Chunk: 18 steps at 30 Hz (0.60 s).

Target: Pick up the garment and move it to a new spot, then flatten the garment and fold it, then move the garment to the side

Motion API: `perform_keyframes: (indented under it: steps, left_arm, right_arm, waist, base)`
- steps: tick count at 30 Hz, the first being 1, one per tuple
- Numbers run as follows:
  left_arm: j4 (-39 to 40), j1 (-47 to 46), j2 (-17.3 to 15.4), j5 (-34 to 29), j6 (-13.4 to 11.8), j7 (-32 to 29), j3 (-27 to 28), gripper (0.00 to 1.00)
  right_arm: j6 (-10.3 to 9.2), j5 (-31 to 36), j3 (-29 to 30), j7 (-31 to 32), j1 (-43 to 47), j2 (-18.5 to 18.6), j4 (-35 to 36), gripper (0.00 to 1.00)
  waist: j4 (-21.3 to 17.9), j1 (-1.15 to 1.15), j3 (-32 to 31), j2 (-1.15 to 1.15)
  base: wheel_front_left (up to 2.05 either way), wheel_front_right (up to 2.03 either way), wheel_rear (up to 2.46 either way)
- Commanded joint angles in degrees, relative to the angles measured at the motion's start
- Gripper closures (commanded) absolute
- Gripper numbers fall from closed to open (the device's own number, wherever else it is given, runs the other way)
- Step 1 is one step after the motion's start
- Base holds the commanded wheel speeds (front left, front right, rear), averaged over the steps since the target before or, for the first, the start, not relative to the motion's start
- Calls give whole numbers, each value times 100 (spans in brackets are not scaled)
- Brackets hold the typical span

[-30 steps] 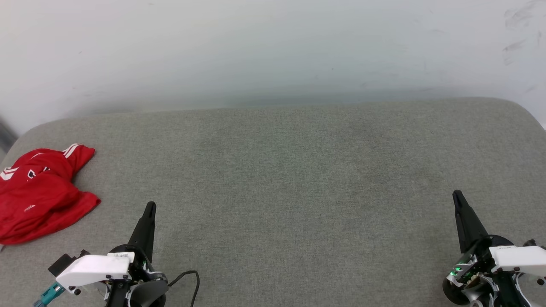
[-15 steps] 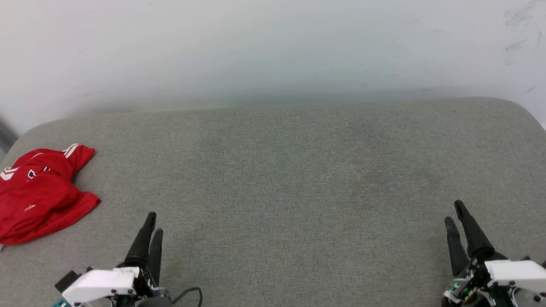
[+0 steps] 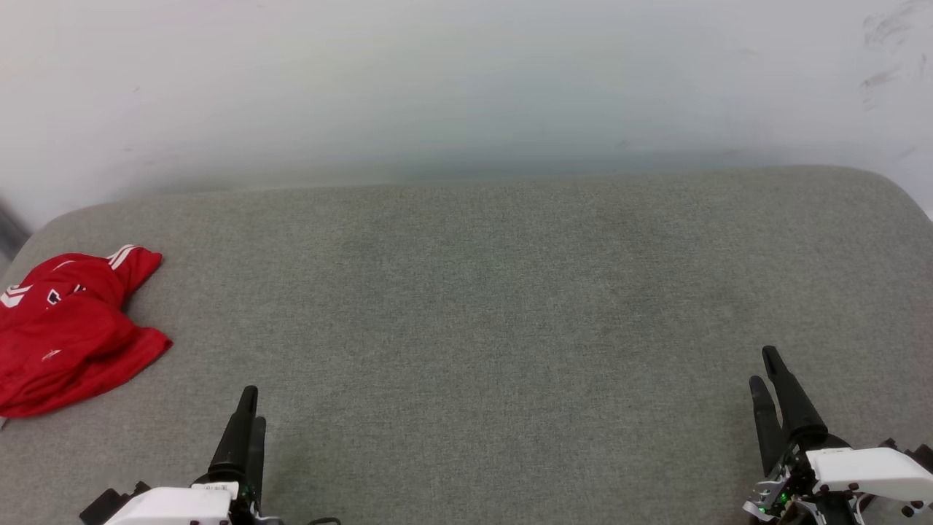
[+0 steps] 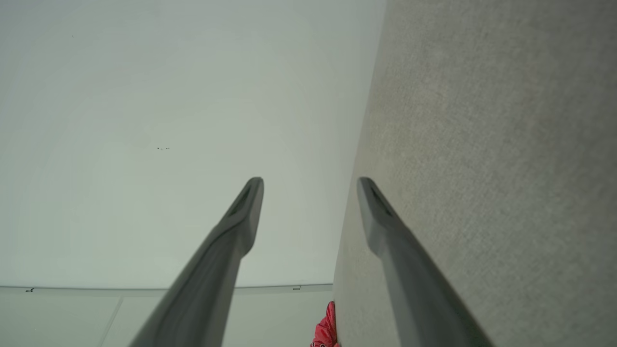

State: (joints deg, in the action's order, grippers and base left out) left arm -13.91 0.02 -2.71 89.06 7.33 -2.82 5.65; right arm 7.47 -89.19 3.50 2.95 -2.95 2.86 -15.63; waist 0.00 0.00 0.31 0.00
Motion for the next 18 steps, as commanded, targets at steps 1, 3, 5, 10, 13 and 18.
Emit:
perform_keyframes:
  steps: [1,3,5,10,13,18]
  left_arm:
    - [163,15,-12,-192,7,74,28,0]
    - [200,63,-9,-330,8,125,38,0]
    - [236,109,-9,-445,8,175,75,0]
    - [354,-81,-10,-957,-88,295,272,0]
    - [416,-149,-11,-1265,-172,366,343,0]
    - [675,-189,-12,-1775,-218,474,385,0]
  right_arm:
    - [1,141,-12,-72,-100,6,98,0]
    - [2,365,-5,-123,-108,6,53,0]
    - [2,613,-15,-175,-139,6,69,0]
    - [2,1246,76,-295,-172,6,155,0]
    - [2,1762,125,-365,-192,6,261,0]
    - [2,2703,113,-476,-224,6,505,0]
  waist:
    - [-1,0,0,0]
    - [0,0,0,0]
    - [1,0,3,0]
    - [-3,0,0,0]
    - [1,0,7,0]
    - [5,0,17,0]
  base:
    - [0,0,0]
    - [0,0,0]
    - [0,0,0]
    - [0,0,0]
    - [0,0,0]
    - [0,0,0]
